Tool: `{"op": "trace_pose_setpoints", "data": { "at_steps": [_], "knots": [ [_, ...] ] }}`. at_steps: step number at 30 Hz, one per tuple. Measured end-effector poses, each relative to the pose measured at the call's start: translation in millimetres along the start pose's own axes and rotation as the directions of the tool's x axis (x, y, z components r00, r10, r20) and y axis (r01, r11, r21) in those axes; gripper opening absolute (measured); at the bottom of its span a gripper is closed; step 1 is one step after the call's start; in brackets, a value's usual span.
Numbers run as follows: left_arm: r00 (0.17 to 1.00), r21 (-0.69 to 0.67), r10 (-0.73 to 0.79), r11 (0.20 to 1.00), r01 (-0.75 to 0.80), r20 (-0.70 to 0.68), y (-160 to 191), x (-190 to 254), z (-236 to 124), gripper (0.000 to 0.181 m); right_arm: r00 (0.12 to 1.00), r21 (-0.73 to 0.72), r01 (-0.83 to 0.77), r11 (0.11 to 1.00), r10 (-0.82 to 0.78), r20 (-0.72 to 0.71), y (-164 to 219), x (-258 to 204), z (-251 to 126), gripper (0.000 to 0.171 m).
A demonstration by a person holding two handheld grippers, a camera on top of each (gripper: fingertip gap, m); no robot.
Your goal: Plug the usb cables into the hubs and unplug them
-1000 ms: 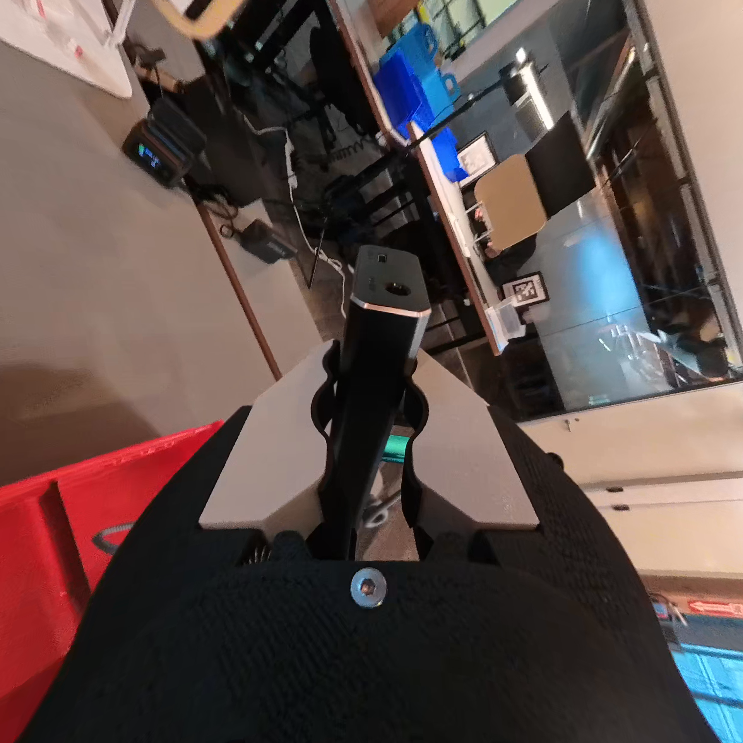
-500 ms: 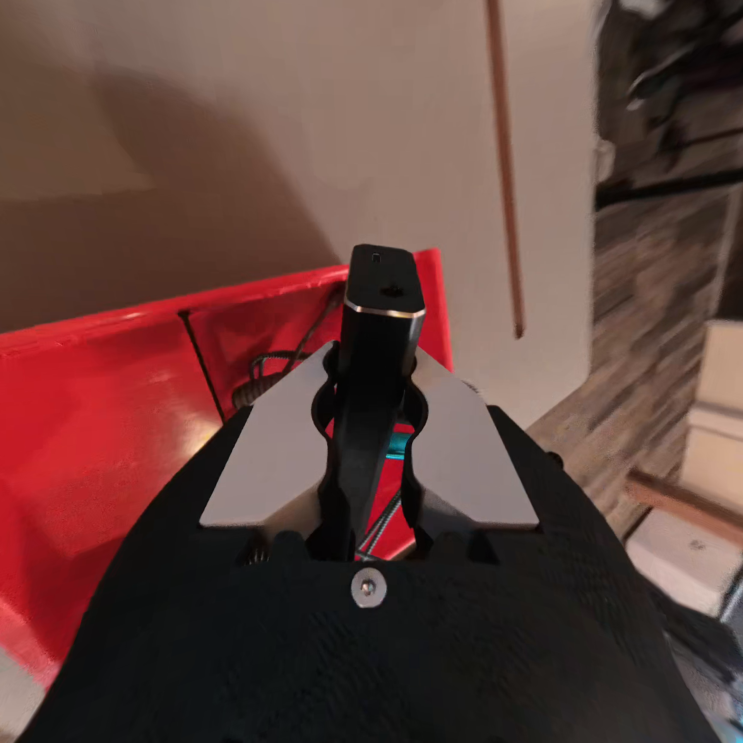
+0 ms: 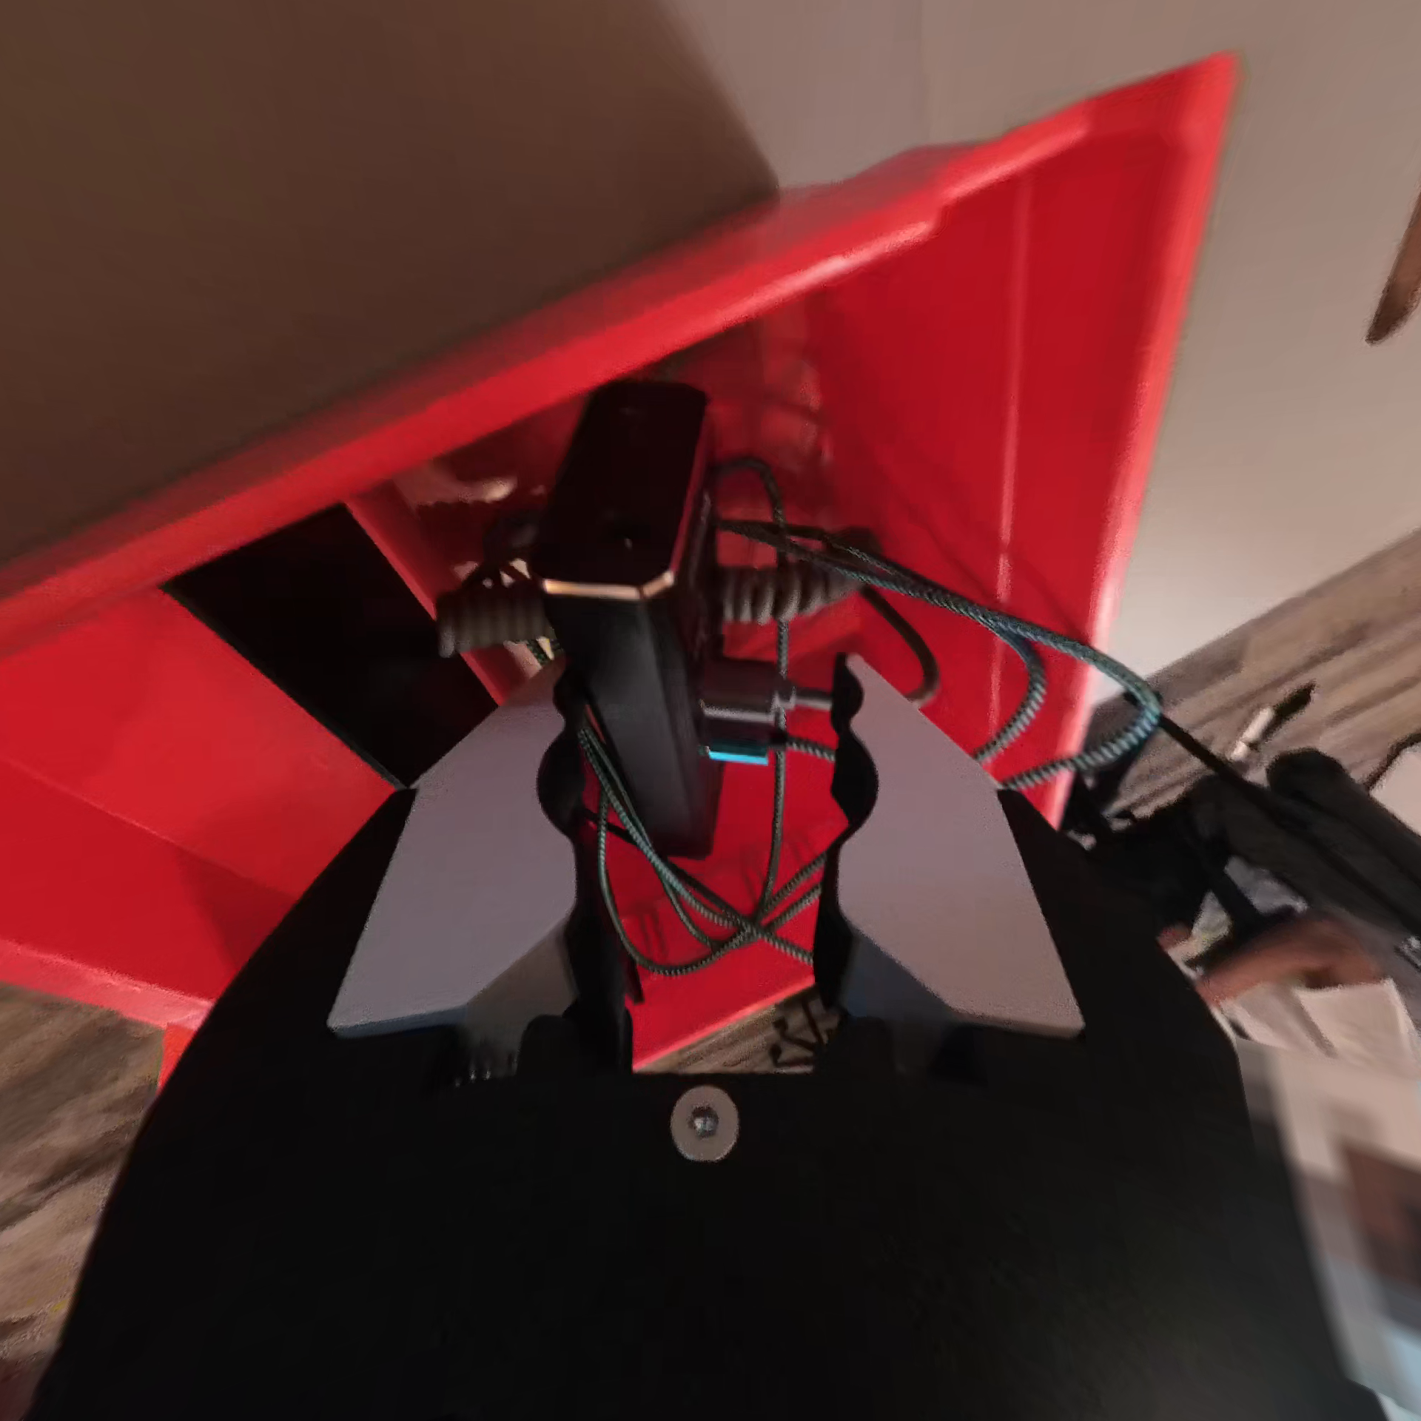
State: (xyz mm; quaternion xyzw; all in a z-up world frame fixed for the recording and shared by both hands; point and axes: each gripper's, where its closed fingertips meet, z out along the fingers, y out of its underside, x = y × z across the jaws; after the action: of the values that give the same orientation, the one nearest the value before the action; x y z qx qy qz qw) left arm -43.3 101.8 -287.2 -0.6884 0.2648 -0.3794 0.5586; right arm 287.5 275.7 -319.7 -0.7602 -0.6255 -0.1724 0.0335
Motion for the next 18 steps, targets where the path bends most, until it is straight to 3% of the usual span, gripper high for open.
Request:
{"op": "trace_pose_setpoints", "data": {
  "at_steps": [4,9,11,13,15,18],
  "knots": [
    [1.0,-0.006,0.011,1.0,-0.011,0.006,1.0,0.2,0.9,0.083,0.967,0.082,-0.14,0.987,0.154,-0.203,-4.2,19.7,-44.4,0.075],
    [1.0,-0.011,0.016,1.0,-0.015,0.024,1.9,-2.2,1.8,0.086,0.776,0.51,-0.213,0.833,0.462,-0.43,-37.1,16.2,-157.9,0.068],
    [0.999,-0.01,0.022,1.0,-0.022,0.035,1.8,-3.1,1.9,0.088,0.748,0.711,-0.162,0.685,0.555,-0.364,-70.7,-10.0,-197.7,0.068],
    [0.998,-0.014,0.038,0.999,-0.037,0.047,1.8,-3.7,2.0,0.088,0.801,0.896,-0.077,0.438,0.562,-0.206,-123.8,-50.3,-233.0,0.068],
    [0.996,-0.026,0.064,0.998,-0.062,0.058,3.4,-3.8,2.2,0.089,0.844,0.976,-0.018,0.218,0.526,-0.102,-168.7,-83.2,-253.1,0.067],
    [0.989,-0.032,0.116,0.993,-0.113,0.093,3.6,-4.4,1.2,0.086,0.831,0.998,0.021,0.052,0.555,-0.046,-219.9,-89.8,-243.8,0.067]
  ]
}}
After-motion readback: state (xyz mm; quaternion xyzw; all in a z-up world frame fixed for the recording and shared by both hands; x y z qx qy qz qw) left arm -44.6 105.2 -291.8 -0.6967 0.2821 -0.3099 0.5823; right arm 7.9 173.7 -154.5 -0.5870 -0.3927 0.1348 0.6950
